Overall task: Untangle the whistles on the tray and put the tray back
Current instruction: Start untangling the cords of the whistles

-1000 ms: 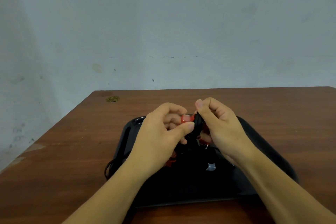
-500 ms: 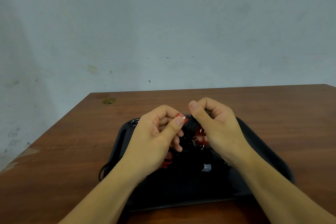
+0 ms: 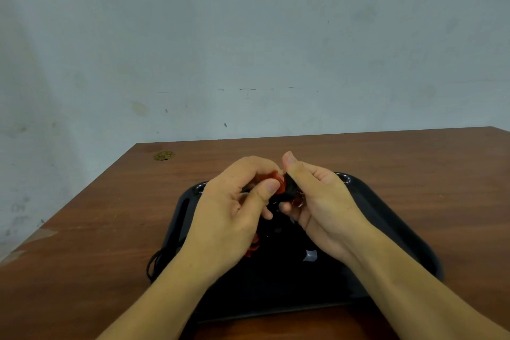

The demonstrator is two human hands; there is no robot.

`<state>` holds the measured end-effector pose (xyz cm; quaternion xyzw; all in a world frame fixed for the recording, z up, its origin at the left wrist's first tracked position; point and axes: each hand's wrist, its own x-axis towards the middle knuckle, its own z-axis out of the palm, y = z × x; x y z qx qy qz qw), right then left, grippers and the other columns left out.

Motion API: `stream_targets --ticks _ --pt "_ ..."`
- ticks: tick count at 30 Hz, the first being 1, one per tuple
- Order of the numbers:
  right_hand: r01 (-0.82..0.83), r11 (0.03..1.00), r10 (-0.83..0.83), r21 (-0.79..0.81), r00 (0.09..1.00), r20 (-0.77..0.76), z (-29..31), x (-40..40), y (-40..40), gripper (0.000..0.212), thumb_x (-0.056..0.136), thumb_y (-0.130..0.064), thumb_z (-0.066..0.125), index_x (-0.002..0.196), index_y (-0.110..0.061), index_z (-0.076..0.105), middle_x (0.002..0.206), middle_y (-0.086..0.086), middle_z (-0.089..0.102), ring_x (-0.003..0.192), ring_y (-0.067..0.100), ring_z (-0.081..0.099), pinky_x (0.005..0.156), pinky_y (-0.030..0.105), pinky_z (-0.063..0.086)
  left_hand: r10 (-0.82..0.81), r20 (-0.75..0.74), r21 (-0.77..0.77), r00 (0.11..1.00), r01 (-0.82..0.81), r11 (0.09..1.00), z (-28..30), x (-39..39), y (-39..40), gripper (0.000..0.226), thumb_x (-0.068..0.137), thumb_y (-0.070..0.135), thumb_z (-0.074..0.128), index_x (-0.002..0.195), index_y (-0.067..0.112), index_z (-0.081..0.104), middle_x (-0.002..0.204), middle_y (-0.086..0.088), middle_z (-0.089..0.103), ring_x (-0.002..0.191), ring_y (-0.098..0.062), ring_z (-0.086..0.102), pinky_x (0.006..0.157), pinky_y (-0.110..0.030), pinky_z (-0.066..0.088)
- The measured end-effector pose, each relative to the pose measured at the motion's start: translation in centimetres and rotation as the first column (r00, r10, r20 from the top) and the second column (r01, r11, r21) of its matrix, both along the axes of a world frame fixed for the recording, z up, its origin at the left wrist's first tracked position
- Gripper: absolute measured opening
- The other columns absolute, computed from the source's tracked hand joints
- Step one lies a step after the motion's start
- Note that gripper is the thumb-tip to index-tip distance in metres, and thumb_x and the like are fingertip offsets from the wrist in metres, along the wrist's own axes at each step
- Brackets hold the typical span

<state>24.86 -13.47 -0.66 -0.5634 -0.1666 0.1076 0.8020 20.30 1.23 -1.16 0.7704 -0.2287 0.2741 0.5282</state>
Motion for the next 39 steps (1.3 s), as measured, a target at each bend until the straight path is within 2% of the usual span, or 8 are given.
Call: stream_targets --ticks 8,13,20,23,26,30,34,39 --pt "0.24 0.969 -0.243 0.064 0.969 0.037 0.0 -0.4 1.0 0.038 0.081 -0.04 0.071 0.083 -0.001 0.069 0.07 0.011 0.067 0.055 0.018 0.059 0.056 0.027 0.053 -0.04 -0.286 -0.433 0.957 -0.092 0.897 -0.1 0.4 -1.7 0.022 0.085 0.029 0.069 0.091 0.009 0.075 0.069 -0.006 0.067 0.063 -0.018 0.061 0.054 -0.036 0.06" --pt "0.312 0.947 -0.314 0.079 0.949 0.024 -0.1 -0.6 1.3 0.03 0.086 -0.033 0.072 0.082 -0.004 0.074 0.077 0.012 0.073 0.073 0.027 0.07 0.07 0.042 0.062 0.041 -0.19 -0.266 0.981 -0.092 0.96 -0.7 0.3 -2.8 0.02 0.096 0.024 0.063 0.106 0.04 0.069 0.095 0.009 0.076 0.09 -0.015 0.071 0.069 -0.037 0.063" --pt "0.212 0.976 -0.211 0.054 0.977 -0.016 0.3 -0.7 1.1 0.032 0.088 -0.033 0.071 0.085 -0.001 0.075 0.097 0.026 0.074 0.097 0.041 0.072 0.073 0.039 0.062 0.087 -0.142 -0.246 0.986 -0.121 0.962 -0.4 0.0 -2.2 0.017 0.097 0.018 0.06 0.107 0.029 0.068 0.095 0.006 0.076 0.092 -0.013 0.072 0.082 -0.046 0.06" --pt "0.215 0.976 -0.215 -0.03 0.977 0.011 0.4 -0.2 0.4 0.048 0.085 -0.037 0.073 0.093 0.01 0.069 0.097 0.029 0.071 0.082 0.03 0.072 0.071 0.031 0.06 0.085 -0.127 -0.223 0.988 -0.112 0.968 -0.5 0.0 -2.0 0.02 0.098 0.016 0.059 0.113 0.026 0.066 0.099 0.009 0.076 0.096 -0.011 0.072 0.083 -0.04 0.06" --pt "0.154 0.986 -0.157 -0.069 0.987 -0.033 0.6 0.1 -0.1 0.04 0.078 -0.042 0.076 0.086 -0.003 0.073 0.073 0.01 0.064 0.062 0.012 0.058 0.066 0.027 0.054 0.077 -0.098 -0.221 0.992 -0.097 0.971 -0.4 -0.1 -2.0 0.02 0.098 0.016 0.058 0.114 0.026 0.065 0.098 0.007 0.074 0.092 -0.011 0.072 0.076 -0.032 0.06" --pt "-0.001 0.987 0.048 0.161 0.956 -0.29 1.0 0.5 -1.2 0.029 0.082 -0.036 0.075 0.068 -0.014 0.064 0.064 -0.002 0.05 0.051 0.006 0.044 0.046 0.015 0.041 0.063 -0.084 -0.262 0.994 -0.083 0.962 -0.2 -0.2 -2.1 0.018 0.097 0.014 0.058 0.109 0.026 0.065 0.09 -0.002 0.07 0.082 -0.016 0.07 0.067 -0.025 0.058" --pt "-0.126 0.916 0.267 0.381 0.9 -0.344 1.3 0.7 -1.7 0.03 0.086 -0.038 0.067 0.072 -0.015 0.055 0.06 -0.007 0.049 0.04 0.003 0.039 0.035 0.011 0.031 0.028 -0.085 -0.252 0.996 -0.049 0.967 -0.2 -0.2 -2.4 0.019 0.098 0.012 0.058 0.107 0.027 0.065 0.093 -0.003 0.069 0.083 -0.018 0.069 0.068 -0.029 0.06" --pt "-0.228 0.956 0.279 0.185 0.904 -0.323 1.0 0.8 -1.6 0.042 0.087 -0.04 0.063 0.056 -0.018 0.049 0.048 -0.01 0.038 0.04 0.003 0.031 0.043 0.012 0.019 -0.019 -0.042 -0.177 0.999 0.011 0.984 0.0 -1.1 -2.9 0.024 0.098 0.008 0.057 0.112 0.026 0.065 0.098 0.005 0.072 0.083 -0.017 0.072 0.076 -0.025 0.058"
